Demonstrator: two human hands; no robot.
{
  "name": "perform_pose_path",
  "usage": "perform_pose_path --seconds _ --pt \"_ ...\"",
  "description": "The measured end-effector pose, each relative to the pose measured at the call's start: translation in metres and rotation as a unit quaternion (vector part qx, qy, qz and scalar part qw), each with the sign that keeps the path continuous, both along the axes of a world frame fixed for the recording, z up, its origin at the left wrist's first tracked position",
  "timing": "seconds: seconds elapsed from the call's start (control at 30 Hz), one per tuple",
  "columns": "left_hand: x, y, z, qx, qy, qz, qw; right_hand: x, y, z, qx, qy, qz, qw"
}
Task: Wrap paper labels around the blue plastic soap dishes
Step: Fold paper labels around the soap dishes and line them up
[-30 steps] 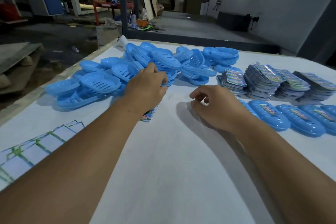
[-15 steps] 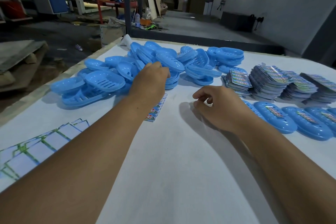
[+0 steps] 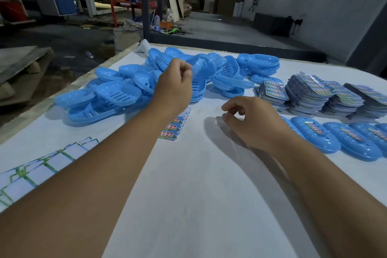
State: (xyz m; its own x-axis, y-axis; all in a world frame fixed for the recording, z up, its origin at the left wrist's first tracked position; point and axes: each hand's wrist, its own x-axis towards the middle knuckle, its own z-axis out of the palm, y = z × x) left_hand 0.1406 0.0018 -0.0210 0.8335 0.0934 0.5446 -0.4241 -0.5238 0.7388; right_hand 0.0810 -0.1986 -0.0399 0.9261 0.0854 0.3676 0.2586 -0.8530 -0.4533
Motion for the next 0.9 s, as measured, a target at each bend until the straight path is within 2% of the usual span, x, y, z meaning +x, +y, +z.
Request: perform_pose_path --seconds 0.07,0.2,0.27,0.33,0.5,0.63,0.8,0.83,0.9 --pt "0.000 -0.002 0.008 -0.160 0.063 -0.014 0.985 -0.001 0.000 0.002 0.013 -0.011 -0.012 1.000" --pt "-0.004 -0.004 0.019 -0.384 0.154 -0.056 0.909 -0.002 0.001 0.007 0.049 -0.044 -0.033 0.997" --pt "-0.009 -0.007 0.023 -0.453 0.185 -0.086 0.868 -0.003 0.002 0.010 0.073 -0.072 -0.033 0.994" --pt "-0.015 -0.012 0.024 -0.469 0.217 -0.108 0.849 -0.006 0.004 0.012 0.089 -0.088 -0.017 0.992" --pt "-0.031 -0.025 0.024 -0.376 0.269 -0.133 0.877 -0.011 0.007 0.016 0.088 -0.115 0.017 0.989" --pt "-0.033 -0.024 0.021 -0.270 0.260 -0.102 0.921 -0.012 0.006 0.017 0.070 -0.051 0.049 0.995" --pt "-0.030 -0.019 0.016 -0.223 0.285 -0.105 0.926 -0.011 0.004 0.018 0.064 -0.018 0.040 0.997" --pt "-0.028 -0.017 0.014 -0.176 0.283 -0.099 0.938 -0.012 0.003 0.018 0.056 -0.011 0.039 0.998" --pt "-0.028 -0.015 0.009 -0.006 0.237 -0.066 0.969 -0.012 0.001 0.017 0.032 0.015 0.048 0.998"
